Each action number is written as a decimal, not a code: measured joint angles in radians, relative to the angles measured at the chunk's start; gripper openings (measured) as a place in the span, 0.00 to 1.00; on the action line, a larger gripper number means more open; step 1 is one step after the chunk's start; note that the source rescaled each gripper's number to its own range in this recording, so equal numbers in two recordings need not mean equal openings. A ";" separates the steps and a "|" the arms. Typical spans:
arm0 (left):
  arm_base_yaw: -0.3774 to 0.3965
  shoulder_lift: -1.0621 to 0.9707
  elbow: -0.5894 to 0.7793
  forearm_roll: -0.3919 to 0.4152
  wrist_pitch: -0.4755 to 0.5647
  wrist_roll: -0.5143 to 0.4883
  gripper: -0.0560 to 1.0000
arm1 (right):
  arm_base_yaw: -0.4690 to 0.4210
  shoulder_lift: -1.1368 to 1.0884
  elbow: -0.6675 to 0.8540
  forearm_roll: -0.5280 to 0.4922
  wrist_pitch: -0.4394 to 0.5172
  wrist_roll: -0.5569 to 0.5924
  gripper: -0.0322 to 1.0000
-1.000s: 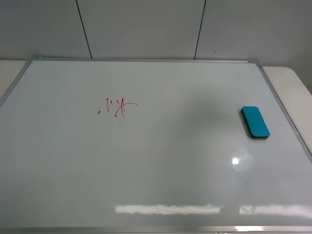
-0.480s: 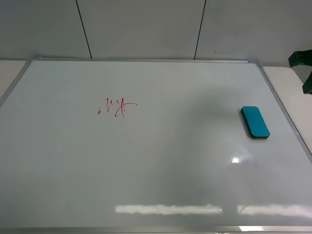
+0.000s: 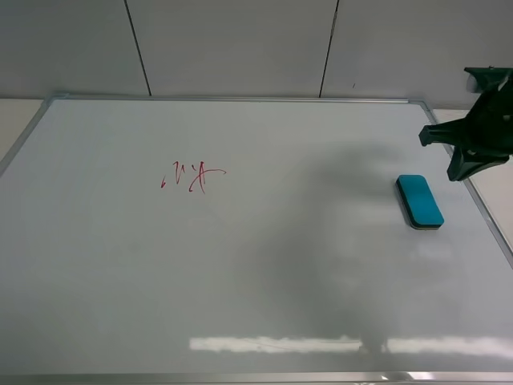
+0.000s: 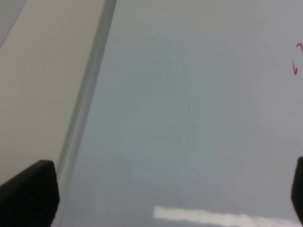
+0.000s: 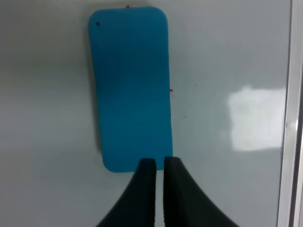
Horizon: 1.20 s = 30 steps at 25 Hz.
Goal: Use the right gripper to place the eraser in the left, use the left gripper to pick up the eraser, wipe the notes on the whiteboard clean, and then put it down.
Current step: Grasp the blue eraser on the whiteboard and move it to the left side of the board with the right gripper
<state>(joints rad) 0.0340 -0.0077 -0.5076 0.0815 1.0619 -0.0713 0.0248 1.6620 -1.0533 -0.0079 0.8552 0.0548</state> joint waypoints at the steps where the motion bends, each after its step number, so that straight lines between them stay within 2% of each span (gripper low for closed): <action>1: 0.000 0.000 0.000 0.000 0.000 0.000 1.00 | 0.003 0.022 0.000 -0.007 -0.009 0.004 0.03; 10: 0.000 0.000 0.000 0.000 0.000 0.000 1.00 | 0.005 0.153 0.001 -0.094 -0.115 0.037 0.03; 13: 0.000 0.000 0.000 0.000 0.000 0.000 1.00 | 0.010 0.219 0.001 -0.104 -0.185 0.040 0.03; 23: 0.000 0.000 0.000 0.000 0.000 0.000 1.00 | 0.056 0.246 -0.007 -0.130 -0.203 0.040 0.03; 30: 0.000 0.000 0.000 0.000 0.000 0.000 1.00 | 0.158 0.248 -0.009 -0.109 -0.241 0.040 0.03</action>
<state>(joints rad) 0.0340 -0.0077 -0.5076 0.0815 1.0619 -0.0713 0.1828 1.9097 -1.0621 -0.1166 0.6141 0.0949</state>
